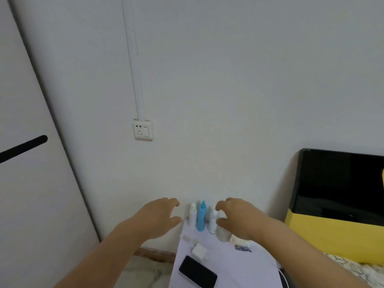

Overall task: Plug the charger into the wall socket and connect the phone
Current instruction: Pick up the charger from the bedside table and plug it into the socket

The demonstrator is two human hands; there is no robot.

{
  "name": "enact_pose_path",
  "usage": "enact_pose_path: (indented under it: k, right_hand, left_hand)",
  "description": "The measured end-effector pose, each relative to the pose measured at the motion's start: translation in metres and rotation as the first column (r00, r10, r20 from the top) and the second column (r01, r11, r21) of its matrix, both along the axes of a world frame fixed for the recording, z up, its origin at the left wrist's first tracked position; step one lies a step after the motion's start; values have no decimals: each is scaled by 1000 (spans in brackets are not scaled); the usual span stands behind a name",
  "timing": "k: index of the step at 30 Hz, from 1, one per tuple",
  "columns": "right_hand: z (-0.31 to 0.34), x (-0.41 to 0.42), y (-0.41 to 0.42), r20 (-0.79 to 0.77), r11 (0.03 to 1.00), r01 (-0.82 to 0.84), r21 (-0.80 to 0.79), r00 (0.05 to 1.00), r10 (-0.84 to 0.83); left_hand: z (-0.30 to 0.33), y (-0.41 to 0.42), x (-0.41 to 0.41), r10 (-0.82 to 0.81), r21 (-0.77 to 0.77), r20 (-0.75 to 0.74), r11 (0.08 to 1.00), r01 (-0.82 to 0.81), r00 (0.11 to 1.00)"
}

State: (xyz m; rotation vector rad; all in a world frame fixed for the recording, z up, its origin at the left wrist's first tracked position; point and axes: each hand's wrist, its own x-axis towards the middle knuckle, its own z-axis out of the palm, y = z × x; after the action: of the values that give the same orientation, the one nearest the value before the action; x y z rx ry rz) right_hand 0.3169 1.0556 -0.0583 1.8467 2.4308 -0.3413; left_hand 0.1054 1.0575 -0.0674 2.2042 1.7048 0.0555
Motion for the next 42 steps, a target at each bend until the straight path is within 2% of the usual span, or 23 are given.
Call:
enact_pose_path:
  k: [10,14,25,31,42]
  right_hand:
    - [-31,-27,80,7,994,-33,-102,999,34]
    - [-48,-39,113,3,989,37,-143,999,-37]
    - [-105,-72,171,27,926,277,-258,960,-279]
    - [-150,-68,183,16,872,348,-346,931,-365]
    - [-262,-54,199,46,778,410,-475,895,-444]
  left_hand:
    - [-33,83,-31,6,-99,-5,995,-7,1000]
    - [-51,126,-39,-42,-138,13,989,44,999]
    - [-111,240,-68,-265,-264,-54,934,242,963]
    - [-152,262,-53,-348,-345,-27,883,318,937]
    - [-249,281,-14,-344,-365,46,868,336,938]
